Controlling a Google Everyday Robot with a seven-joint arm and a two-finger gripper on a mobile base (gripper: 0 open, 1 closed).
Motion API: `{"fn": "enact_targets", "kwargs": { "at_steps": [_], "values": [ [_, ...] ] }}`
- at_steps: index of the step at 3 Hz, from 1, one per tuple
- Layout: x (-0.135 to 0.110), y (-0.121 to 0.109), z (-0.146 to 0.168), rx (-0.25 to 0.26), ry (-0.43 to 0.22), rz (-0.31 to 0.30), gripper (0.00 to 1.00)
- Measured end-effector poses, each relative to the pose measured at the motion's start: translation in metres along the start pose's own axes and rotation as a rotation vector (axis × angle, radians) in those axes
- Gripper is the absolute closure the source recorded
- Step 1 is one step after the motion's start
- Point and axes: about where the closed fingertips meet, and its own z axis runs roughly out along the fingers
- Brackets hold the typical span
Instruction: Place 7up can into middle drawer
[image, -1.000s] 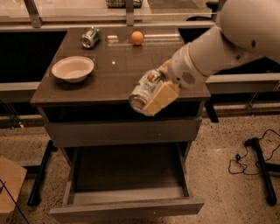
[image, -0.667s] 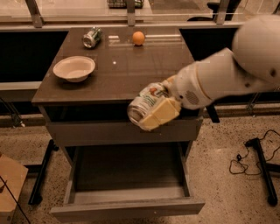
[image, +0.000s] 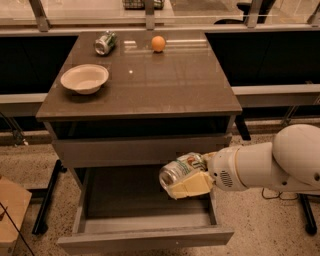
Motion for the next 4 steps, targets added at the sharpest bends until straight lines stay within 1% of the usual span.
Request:
{"fn": "enact_targets", "kwargs": {
  "at_steps": [1, 2, 3, 4],
  "values": [
    [0.0, 0.0, 0.0, 0.0, 0.0, 0.0, 1.0],
    [0.019, -0.014, 0.027, 0.002, 0.029, 0.02, 1.0],
    [0.038, -0.034, 0.057, -0.005, 0.046, 0.038, 1.0],
    [0.06, -0.055, 0.088, -0.029, 0.058, 0.074, 1.0]
  ]
}}
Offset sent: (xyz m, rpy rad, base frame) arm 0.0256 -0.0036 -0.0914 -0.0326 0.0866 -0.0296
